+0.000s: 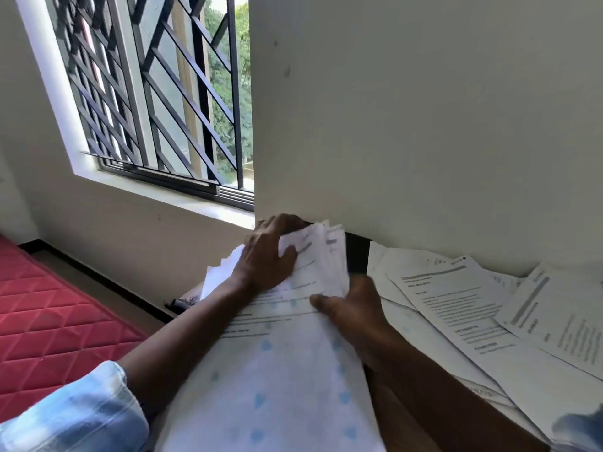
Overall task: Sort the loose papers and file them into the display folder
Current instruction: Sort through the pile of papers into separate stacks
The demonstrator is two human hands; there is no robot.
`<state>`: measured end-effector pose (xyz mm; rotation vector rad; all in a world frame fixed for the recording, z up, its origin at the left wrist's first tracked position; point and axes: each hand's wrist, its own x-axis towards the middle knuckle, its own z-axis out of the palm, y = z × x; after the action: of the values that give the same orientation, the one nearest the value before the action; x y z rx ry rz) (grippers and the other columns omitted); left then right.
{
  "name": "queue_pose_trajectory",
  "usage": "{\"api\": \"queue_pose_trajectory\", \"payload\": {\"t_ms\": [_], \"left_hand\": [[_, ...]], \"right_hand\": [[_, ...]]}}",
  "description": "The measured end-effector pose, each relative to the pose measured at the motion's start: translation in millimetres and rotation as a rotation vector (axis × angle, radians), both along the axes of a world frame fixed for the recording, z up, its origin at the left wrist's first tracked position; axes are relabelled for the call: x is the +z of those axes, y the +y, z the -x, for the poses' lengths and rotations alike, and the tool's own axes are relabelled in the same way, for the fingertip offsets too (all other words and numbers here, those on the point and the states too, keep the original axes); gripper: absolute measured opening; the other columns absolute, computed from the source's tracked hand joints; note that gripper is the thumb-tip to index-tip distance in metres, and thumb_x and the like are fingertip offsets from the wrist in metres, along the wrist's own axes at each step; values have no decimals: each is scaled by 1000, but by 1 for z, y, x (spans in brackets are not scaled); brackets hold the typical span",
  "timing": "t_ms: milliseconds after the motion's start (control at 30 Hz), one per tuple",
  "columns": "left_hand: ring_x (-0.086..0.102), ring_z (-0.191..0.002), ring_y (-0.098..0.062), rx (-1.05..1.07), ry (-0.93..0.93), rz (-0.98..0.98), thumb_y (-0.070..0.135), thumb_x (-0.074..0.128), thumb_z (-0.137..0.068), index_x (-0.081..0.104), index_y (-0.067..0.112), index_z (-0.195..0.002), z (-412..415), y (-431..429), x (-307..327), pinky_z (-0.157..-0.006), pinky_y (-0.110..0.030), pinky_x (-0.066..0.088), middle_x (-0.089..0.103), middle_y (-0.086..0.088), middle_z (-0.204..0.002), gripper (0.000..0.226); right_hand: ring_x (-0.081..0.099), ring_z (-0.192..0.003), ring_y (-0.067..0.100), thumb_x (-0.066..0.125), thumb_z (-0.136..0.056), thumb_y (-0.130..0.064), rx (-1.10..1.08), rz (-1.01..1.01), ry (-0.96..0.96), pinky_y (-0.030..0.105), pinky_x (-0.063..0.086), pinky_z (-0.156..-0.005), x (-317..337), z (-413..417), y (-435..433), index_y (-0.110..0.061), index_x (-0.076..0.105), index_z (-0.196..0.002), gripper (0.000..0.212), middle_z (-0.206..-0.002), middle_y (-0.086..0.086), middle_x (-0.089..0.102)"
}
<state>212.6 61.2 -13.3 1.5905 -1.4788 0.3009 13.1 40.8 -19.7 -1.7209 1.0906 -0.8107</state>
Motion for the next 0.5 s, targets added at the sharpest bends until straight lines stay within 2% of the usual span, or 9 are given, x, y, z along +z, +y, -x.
{"api": "queue_pose_trajectory", "payload": {"t_ms": [67, 133, 167, 233, 300, 400, 500], "left_hand": [[52, -121, -21, 170, 70, 53, 39, 59, -82, 58, 31, -128, 2, 13, 10, -98, -45, 44, 60, 6, -129, 47], [51, -125, -22, 282, 203, 154, 50, 61, -82, 56, 30, -132, 7, 29, 18, -98, -46, 41, 58, 5, -132, 54], [53, -124, -22, 271, 295, 188, 54, 63, -80, 55, 28, -133, 10, 35, 21, -99, -46, 43, 60, 4, -132, 59], [63, -119, -23, -7, 606, 180, 49, 75, -74, 53, 24, -135, 23, 50, 33, -98, -43, 52, 66, 0, -128, 69], [73, -108, -28, -349, 891, 117, 31, 84, -70, 54, 16, -132, 42, 55, 46, -89, -40, 59, 75, -9, -118, 71], [73, -105, -36, -590, 947, 172, 13, 84, -70, 62, 4, -127, 72, 53, 69, -91, -49, 59, 76, -16, -116, 61], [74, -101, -35, -726, 942, 297, 1, 75, -79, 66, -1, -122, 109, 56, 92, -83, -43, 60, 75, -18, -116, 44]], "right_hand": [[74, -88, 25, 89, -70, -29, -79, -14, -147, 45, 62, -84, 8, 10, -2, -9, 73, -110, 47, -96, 6, 76], [75, -89, 28, 88, -76, -18, -126, 18, -300, 49, 61, -87, 24, 28, -6, -6, 75, -108, 37, -96, 9, 78], [76, -90, 30, 87, -79, -12, -127, 39, -374, 51, 61, -89, 35, 39, -8, -4, 75, -107, 31, -96, 10, 78], [75, -91, 30, 84, -81, -7, -120, 127, -491, 50, 61, -89, 62, 62, -5, -5, 76, -104, 24, -96, 13, 78], [75, -89, 26, 83, -82, -8, -108, 230, -573, 44, 62, -86, 88, 86, 1, -8, 77, -101, 21, -97, 9, 79], [76, -91, 22, 84, -83, -16, -107, 376, -644, 38, 62, -82, 126, 116, 15, -13, 76, -102, 21, -97, 2, 80], [74, -103, 18, 82, -88, -26, -175, 626, -611, 39, 60, -89, 155, 145, 30, -16, 69, -119, 35, -112, -1, 77]]}}
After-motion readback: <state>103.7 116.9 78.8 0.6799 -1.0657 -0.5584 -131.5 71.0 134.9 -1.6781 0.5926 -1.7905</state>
